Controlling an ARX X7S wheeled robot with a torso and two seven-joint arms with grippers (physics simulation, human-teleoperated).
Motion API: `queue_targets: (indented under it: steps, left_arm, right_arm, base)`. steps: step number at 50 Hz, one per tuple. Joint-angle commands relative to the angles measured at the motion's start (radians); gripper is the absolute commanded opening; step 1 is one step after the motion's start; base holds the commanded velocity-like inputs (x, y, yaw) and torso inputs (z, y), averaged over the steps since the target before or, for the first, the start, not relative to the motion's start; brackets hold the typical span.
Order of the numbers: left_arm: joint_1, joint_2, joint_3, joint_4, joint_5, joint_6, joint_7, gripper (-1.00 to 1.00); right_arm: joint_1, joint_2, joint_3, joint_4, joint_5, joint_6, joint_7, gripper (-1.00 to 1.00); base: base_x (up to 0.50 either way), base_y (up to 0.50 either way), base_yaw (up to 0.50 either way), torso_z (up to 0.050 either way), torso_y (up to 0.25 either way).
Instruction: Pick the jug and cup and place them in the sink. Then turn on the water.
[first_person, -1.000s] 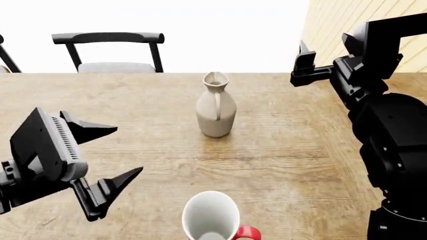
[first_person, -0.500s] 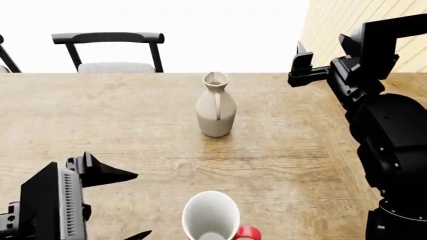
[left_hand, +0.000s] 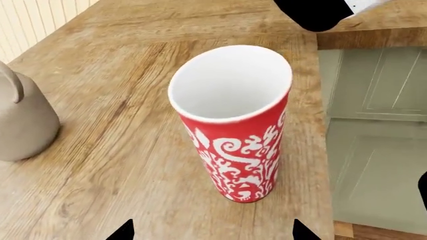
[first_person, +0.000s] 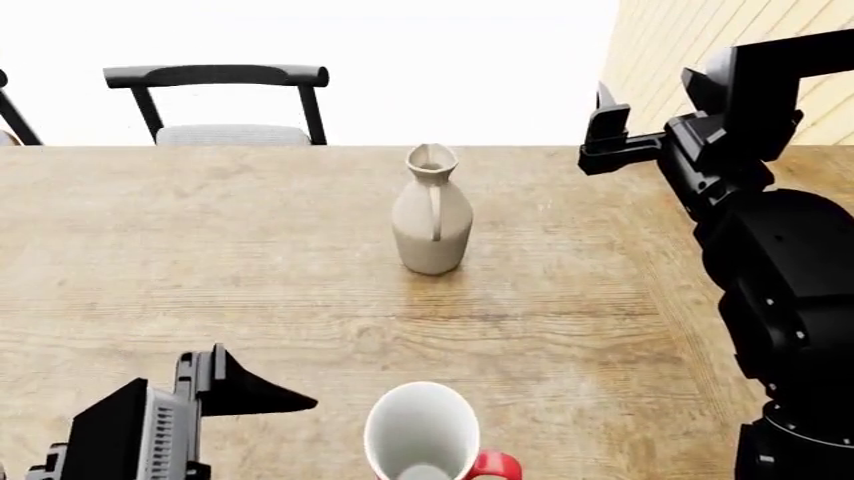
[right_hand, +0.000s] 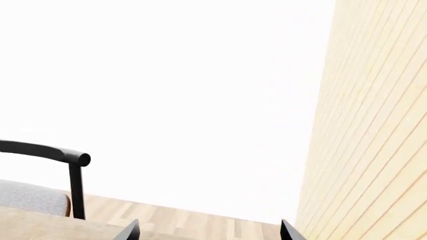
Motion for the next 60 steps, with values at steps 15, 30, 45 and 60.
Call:
queue_targets:
  steps: [15, 30, 45, 60]
  left_arm:
    - [-0.113, 0.099, 0.084, -0.030, -0.147, -0.102, -0.042, 1.00]
    - [-0.265, 0.176, 0.259, -0.086, -0.134, -0.256, -0.087, 1.00]
    - [-0.282, 0.195, 0.297, -0.087, -0.127, -0.261, -0.087, 1.00]
    - [-0.330, 0.221, 0.334, -0.095, -0.122, -0.280, -0.090, 1.00]
  right_arm:
    - [0.001, 0.007, -0.001, -0.016, 0.010, 0.016, 0.009, 1.00]
    - [-0.011, 0.008, 0.001, -0.001, 0.012, -0.006, 0.007, 1.00]
    - [-0.013, 0.012, 0.004, -0.010, 0.019, 0.000, 0.012, 1.00]
    - [-0.014, 0.017, 0.006, -0.009, 0.024, -0.001, 0.013, 1.00]
  base:
    - [0.00, 0.00, 0.00, 0.000, 0.000]
    - [0.00, 0.00, 0.00, 0.000, 0.000]
    - [0.00, 0.00, 0.00, 0.000, 0.000]
    - [0.00, 0.00, 0.00, 0.000, 0.000]
